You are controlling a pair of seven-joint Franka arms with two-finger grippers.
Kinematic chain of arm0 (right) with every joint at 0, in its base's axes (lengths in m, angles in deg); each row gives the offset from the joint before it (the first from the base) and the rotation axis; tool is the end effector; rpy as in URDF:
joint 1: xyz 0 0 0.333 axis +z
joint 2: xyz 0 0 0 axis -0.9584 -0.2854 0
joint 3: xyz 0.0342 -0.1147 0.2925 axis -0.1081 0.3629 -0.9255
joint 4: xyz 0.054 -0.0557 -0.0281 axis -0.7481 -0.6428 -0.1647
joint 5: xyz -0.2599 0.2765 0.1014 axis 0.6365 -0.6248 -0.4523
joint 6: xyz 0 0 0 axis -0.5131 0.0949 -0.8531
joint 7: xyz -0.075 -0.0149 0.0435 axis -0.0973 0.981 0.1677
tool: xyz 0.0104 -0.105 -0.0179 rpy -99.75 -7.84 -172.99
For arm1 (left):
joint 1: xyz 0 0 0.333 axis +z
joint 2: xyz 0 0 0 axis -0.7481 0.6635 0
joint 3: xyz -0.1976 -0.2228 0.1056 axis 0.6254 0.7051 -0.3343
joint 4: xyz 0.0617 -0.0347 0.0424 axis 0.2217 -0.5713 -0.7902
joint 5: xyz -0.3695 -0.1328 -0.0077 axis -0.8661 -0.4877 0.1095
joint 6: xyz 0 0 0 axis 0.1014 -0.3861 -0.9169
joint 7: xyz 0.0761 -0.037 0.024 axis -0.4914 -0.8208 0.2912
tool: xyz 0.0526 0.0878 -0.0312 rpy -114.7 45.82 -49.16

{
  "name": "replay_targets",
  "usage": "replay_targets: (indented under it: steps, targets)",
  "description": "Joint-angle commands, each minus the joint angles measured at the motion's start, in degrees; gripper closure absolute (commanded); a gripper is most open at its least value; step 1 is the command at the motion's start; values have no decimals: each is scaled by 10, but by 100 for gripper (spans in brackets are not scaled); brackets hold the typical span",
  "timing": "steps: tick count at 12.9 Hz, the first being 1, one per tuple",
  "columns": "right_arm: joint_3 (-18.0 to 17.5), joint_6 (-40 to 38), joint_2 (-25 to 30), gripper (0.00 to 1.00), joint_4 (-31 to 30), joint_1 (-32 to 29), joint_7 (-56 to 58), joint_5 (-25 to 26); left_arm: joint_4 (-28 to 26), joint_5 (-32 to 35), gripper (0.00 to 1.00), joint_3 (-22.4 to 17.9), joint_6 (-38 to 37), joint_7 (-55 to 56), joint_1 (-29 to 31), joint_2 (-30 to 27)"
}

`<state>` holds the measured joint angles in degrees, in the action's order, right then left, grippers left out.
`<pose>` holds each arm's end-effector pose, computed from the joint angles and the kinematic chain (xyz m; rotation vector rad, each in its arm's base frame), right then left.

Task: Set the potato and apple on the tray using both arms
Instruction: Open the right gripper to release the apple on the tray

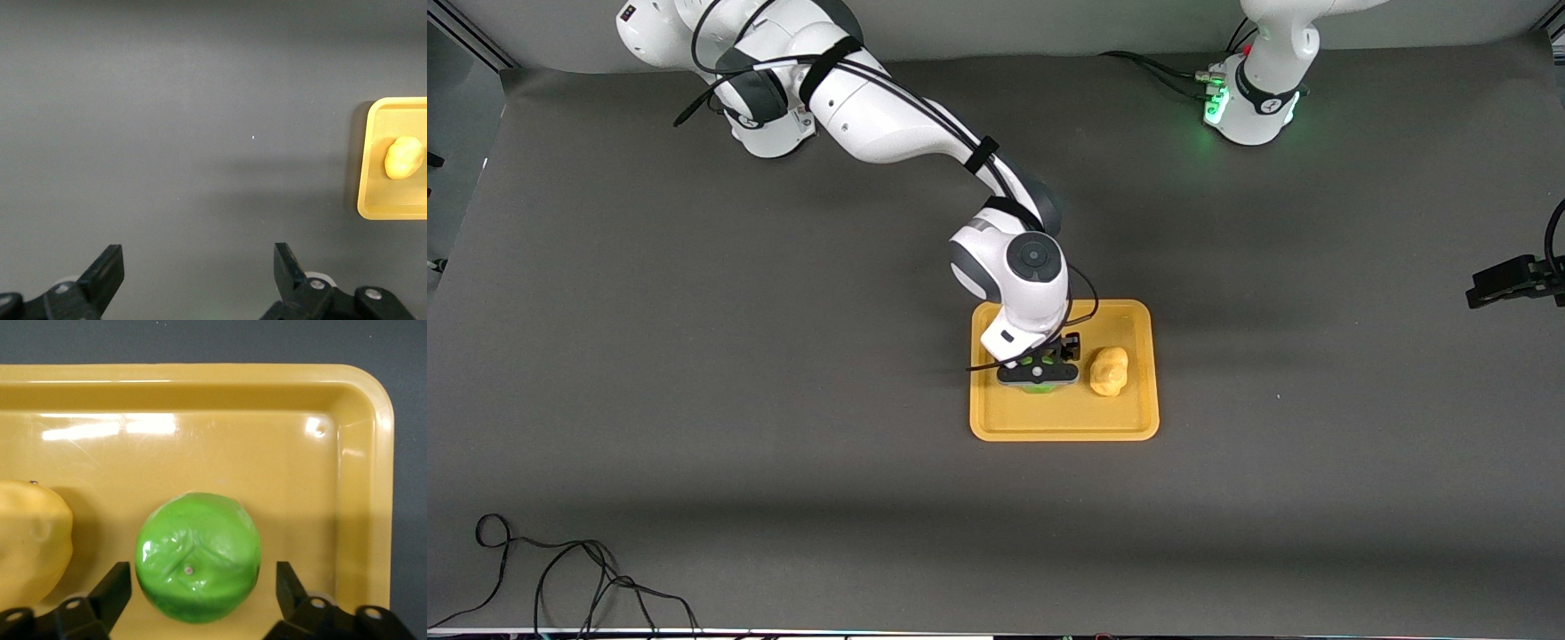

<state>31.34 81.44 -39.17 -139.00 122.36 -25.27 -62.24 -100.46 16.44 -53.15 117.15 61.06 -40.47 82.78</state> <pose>0.5560 0.5663 0.2112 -3.1262 0.0221 -0.2009 0.6104 0.0523 0.5943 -3.1273 -0.0048 0.1044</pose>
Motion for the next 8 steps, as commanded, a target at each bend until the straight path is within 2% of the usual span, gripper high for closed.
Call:
replay_targets:
  steps: [1, 5, 8]
  targets:
    - [2, -5, 2, 0, 21, 1, 4, 10, 4, 6, 1, -1, -8, -5, -3, 0]
    - [8, -82, 73, 0, 22, -2, 10, 12, 5, -43, 1, -6, -3, -5, 7, 0]
    - [25, -167, 152, 0, 19, -8, 41, 34, 7, 15, 1, -3, 1, -9, -3, 0]
